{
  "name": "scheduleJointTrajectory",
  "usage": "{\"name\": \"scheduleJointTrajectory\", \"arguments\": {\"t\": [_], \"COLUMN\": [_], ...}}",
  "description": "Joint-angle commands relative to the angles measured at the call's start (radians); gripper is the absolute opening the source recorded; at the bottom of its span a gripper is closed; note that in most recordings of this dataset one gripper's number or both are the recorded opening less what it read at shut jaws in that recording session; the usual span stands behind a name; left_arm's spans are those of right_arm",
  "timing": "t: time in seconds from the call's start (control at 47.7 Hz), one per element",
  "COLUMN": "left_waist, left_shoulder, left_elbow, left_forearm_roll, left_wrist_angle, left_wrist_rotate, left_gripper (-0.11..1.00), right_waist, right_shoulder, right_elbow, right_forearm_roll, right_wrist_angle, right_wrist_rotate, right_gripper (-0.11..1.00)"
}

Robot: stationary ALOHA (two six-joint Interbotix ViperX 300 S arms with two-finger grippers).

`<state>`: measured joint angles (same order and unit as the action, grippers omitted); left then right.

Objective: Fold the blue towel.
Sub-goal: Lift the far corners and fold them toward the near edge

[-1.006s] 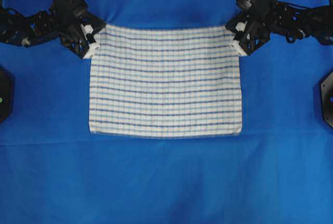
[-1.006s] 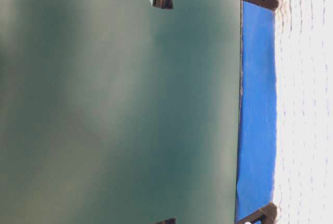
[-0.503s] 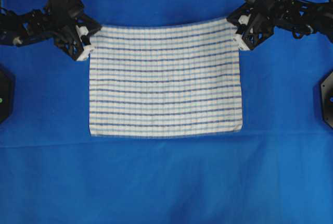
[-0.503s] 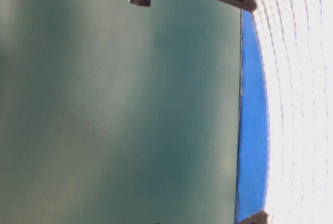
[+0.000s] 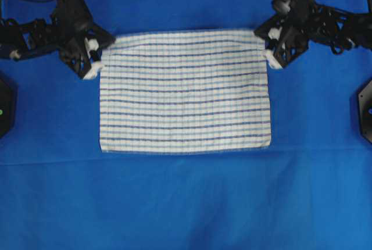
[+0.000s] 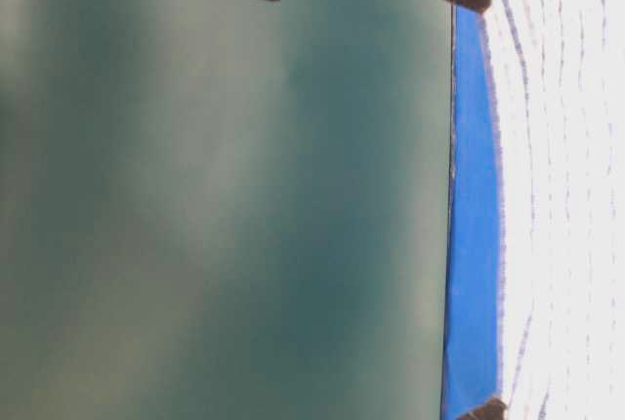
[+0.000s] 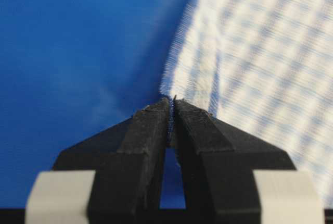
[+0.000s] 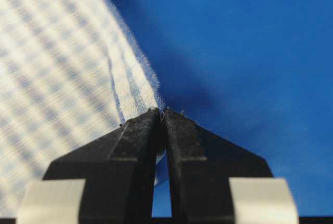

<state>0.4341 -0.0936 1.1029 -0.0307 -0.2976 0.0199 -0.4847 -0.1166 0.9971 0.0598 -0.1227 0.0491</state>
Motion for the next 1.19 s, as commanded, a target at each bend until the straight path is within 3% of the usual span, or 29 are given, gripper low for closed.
{"name": "scheduleJointTrajectory", "arguments": {"t": [0.0,0.189,0.461,0.608,0.817,1.174], "left_waist": [-0.055,-0.186,-0.385,-0.486,-0.583,-0.609], "left_shoulder": [-0.044,-0.098,-0.13,-0.144,-0.15,-0.137], "left_elbow": [0.008,0.048,0.057,0.049,0.048,0.032], "left_forearm_roll": [0.002,0.002,0.002,0.0,0.0,0.002], "left_wrist_angle": [0.005,0.008,0.032,0.055,0.057,0.074], "left_wrist_rotate": [0.0,-0.031,-0.158,-0.224,-0.308,-0.313], "left_gripper": [0.04,0.04,0.04,0.04,0.04,0.04], "right_waist": [0.049,0.19,0.397,0.472,0.523,0.548], "right_shoulder": [-0.058,-0.15,-0.236,-0.241,-0.236,-0.202], "right_elbow": [0.02,0.091,0.143,0.141,0.14,0.117], "right_forearm_roll": [0.008,0.008,0.008,0.008,0.008,0.008], "right_wrist_angle": [0.003,0.005,0.04,0.071,0.071,0.074], "right_wrist_rotate": [0.015,0.075,0.173,0.198,0.216,0.222], "right_gripper": [0.05,0.05,0.05,0.06,0.05,0.05]}}
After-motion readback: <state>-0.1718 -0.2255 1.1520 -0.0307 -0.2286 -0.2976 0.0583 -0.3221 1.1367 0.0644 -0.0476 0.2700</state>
